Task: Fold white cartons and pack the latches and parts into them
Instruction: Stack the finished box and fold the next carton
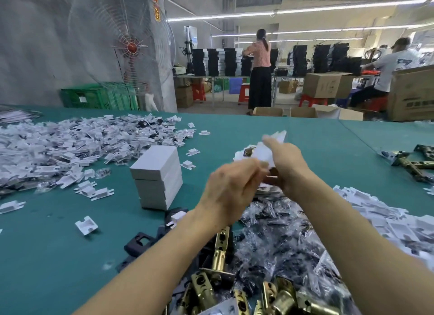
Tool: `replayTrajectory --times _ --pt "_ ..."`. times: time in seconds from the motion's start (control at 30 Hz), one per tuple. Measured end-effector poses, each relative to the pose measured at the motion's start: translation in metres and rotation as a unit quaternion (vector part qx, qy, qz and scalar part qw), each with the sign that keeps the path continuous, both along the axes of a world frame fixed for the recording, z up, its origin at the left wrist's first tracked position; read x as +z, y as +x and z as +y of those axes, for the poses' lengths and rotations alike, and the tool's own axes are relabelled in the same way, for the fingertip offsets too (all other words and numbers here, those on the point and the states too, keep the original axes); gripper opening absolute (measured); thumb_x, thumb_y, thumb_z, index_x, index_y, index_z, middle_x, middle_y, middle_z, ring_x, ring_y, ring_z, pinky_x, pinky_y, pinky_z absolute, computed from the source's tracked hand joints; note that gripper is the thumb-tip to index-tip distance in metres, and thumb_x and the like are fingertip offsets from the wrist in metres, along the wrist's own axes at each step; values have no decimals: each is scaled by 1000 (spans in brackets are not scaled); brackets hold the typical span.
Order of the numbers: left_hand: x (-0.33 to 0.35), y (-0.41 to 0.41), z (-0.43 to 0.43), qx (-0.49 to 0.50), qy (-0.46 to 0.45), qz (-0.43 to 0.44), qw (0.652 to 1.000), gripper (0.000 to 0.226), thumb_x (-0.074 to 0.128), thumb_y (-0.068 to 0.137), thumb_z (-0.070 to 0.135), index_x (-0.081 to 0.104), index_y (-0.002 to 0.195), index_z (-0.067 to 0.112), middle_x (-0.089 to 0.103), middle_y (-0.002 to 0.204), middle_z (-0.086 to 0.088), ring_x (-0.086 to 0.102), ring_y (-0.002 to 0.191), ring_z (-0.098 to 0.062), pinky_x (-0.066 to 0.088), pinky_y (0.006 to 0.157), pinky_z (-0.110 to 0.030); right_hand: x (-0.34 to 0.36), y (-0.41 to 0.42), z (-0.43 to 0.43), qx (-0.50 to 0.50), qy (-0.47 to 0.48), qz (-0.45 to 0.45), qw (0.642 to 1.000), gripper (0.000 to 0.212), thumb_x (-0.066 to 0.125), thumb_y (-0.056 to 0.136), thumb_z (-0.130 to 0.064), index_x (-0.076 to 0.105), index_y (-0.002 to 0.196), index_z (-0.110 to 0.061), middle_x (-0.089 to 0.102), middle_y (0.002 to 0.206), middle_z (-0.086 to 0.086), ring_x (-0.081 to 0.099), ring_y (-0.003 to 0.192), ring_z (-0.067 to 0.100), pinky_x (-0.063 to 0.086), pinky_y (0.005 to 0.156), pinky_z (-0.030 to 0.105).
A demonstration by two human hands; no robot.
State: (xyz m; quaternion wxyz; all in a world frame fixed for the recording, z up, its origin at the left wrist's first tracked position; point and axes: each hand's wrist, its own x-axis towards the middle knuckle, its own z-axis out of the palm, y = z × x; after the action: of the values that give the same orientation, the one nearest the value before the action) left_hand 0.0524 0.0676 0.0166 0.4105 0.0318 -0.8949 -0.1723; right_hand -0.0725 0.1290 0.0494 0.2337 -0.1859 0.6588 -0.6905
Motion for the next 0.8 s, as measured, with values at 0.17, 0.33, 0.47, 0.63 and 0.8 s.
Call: replayTrajectory --times 0.17,0.33,0.47,0.63,0.8 --pt "7 7 14 39 133 -95 986 51 48 86 69 61 109 25 64 119 7 58 110 -12 47 93 -40 -14 13 46 2 -17 72 997 27 47 89 7 68 99 -7 72 92 13 64 70 23 53 59 32" --pt "17 4 13 2 440 -61 896 94 86 61 52 32 134 29 57 125 10 59 111 -7 51 100 -36 -23 38 76 158 -100 92 978 23 59 95 -4 75 98 -21 77 95 7 71 80 20 60 71 37" --pt "16 10 16 -11 413 -39 910 127 90 44 55 15 145 38 51 134 3 57 120 -12 50 102 -39 -33 49 71 150 -28 214 965 38 57 91 8 74 78 -23 69 74 -8 59 76 6 50 75 34" --pt "15 21 15 12 326 -34 945 140 83 35 69 -1 147 53 29 138 26 32 133 2 31 118 -33 -35 55 79 230 49 258 937 15 54 86 -17 63 74 -16 52 67 -8 44 67 10 42 64 37" --pt "16 40 2 34 253 -28 966 135 83 42 71 7 152 48 29 143 23 33 137 0 35 116 -38 -16 56 100 352 78 236 902 19 60 86 -32 69 103 -26 73 99 -3 67 88 16 52 73 23"
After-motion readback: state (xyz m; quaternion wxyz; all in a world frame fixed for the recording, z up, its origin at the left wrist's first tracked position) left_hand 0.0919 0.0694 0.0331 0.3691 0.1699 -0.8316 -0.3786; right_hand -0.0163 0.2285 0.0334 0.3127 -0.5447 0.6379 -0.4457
